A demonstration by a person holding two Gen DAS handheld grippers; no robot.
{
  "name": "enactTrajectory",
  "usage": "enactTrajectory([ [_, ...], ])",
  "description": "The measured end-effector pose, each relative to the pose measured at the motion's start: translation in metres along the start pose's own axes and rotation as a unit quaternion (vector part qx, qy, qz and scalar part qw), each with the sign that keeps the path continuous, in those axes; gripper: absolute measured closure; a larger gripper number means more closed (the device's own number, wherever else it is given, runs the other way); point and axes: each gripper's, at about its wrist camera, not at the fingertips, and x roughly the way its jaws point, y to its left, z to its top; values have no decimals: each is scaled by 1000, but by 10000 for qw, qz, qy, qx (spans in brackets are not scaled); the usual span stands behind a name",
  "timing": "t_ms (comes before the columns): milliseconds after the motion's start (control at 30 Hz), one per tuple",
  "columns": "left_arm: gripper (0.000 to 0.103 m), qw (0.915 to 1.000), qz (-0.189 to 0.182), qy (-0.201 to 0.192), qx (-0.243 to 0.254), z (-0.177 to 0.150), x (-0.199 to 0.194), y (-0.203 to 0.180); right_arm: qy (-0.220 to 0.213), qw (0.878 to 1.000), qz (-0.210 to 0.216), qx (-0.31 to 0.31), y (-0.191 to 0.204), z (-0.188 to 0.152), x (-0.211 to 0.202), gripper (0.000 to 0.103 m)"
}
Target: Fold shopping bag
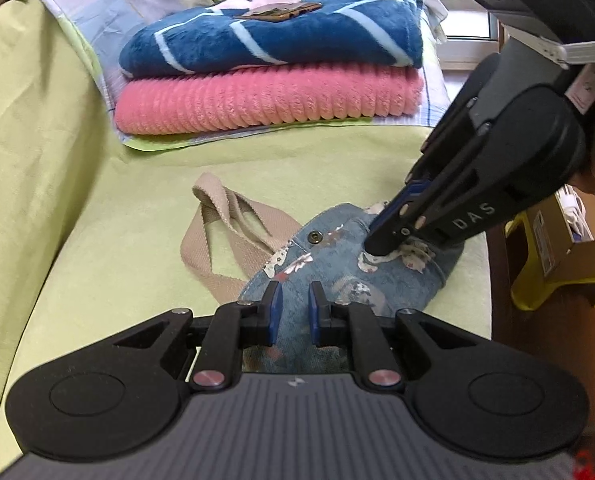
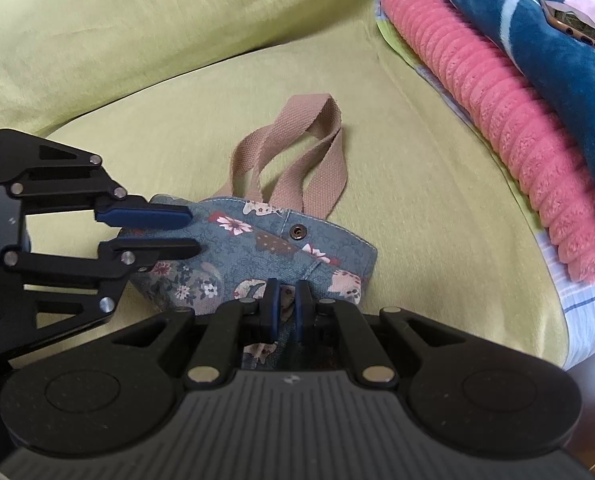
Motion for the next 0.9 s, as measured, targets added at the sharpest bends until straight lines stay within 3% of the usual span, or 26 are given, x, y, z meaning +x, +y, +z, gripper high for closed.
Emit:
enactTrajectory([
  [133,84,9998,29,15,198,-1,-9,-5,-13,10000,-10,-27,0,-1,0,100],
  [233,74,9930,122,-179,1160,-11,-26,-25,-52,10000,4,-30,0,-2,-1,100],
  [333,61,9662,470,-179,2528,-32,-32,-54,-96,9999,18,-40,-1,-4,-2,100],
  [433,59,9248,1066,-55,3651,-53,-19,-74,-122,9999,42,-55,-1,-5,-2,100],
  [500,46,9043,1350,-26,4050,-62,-5,-80,-140,9999,48,-78,-1,-5,-3,100],
  [600,45,8841,1585,-3,4397,-70,18,-86,-186,9998,47,-94,0,-6,-3,99],
  [633,45,8817,1612,-19,4433,-71,24,-86,-206,9997,44,-95,0,-6,-3,99],
  [800,45,8933,1313,-98,4297,-63,28,-73,-460,9986,7,-264,4,-11,-7,98],
  [900,45,9005,1186,-123,4182,-59,26,-67,-959,9917,-47,-856,12,-26,-23,81],
])
